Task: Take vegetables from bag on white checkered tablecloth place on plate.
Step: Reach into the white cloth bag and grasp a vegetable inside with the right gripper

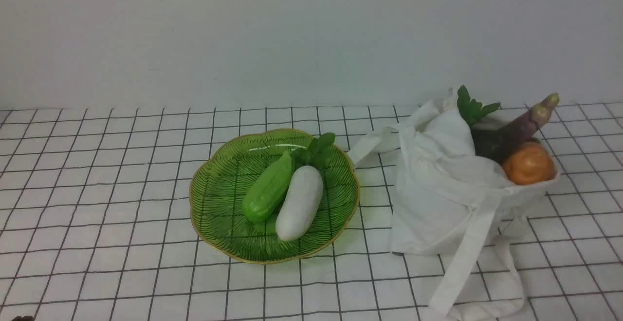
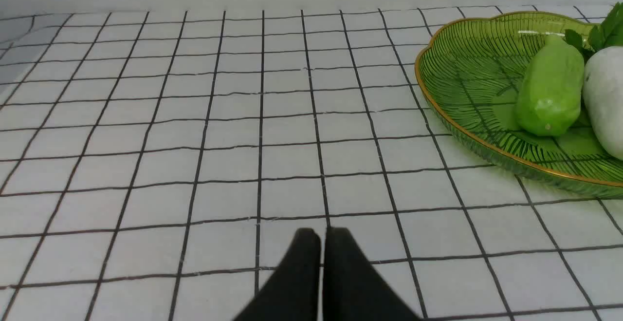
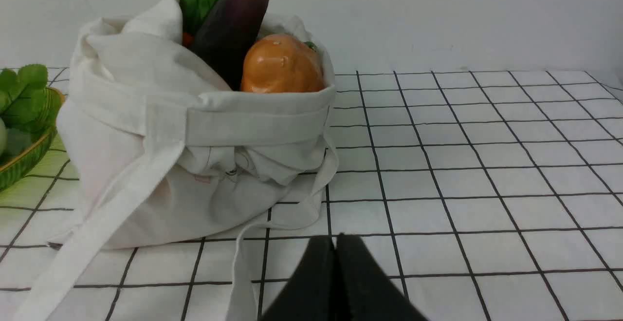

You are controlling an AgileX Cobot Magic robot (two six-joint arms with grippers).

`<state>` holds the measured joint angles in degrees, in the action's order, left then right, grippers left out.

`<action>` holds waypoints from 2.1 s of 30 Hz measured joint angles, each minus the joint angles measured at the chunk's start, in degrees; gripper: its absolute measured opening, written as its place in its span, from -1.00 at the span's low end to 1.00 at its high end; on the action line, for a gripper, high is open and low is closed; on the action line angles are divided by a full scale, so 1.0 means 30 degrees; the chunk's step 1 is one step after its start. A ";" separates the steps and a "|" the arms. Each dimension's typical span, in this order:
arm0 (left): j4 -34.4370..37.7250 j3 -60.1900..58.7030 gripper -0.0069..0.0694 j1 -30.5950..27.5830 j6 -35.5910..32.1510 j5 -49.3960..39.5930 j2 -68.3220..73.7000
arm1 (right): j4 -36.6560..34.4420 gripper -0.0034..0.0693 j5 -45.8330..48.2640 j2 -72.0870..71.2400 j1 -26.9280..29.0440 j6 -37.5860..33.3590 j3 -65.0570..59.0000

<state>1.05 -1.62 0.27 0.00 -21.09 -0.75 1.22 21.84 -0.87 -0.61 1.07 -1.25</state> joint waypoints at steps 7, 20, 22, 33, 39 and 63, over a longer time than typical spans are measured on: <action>0.0000 0.0000 -0.84 0.0000 0.0000 0.0000 0.0000 | 0.0000 -0.94 0.0000 0.0000 0.0000 0.0000 0.0000; 0.0000 0.0000 -0.84 0.0000 -0.0101 0.0000 0.0000 | -0.0408 -0.94 -0.0252 0.0000 0.0000 0.0119 0.0000; 0.0000 0.0000 -0.84 0.0000 -0.0101 0.0000 0.0000 | -0.2962 -0.94 -0.1732 0.0000 0.0000 0.1179 -0.0149; 0.0000 0.0000 -0.84 0.0000 -0.0101 0.0000 0.0000 | -1.2691 -0.94 -0.8357 0.0000 0.0000 0.3703 -0.0149; 0.0000 0.0000 -0.84 0.0000 0.0000 0.0000 0.0000 | -1.0848 -0.94 -0.8588 0.0022 0.0000 0.2602 0.0762; 0.0000 0.0000 -0.84 0.0000 -0.0101 0.0000 0.0000 | -0.5849 -0.49 0.1462 2.1560 -0.0085 -0.1642 1.6986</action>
<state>1.05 -1.62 0.27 -0.30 -21.09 -0.75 -16.32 26.22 63.81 -0.87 -3.85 49.71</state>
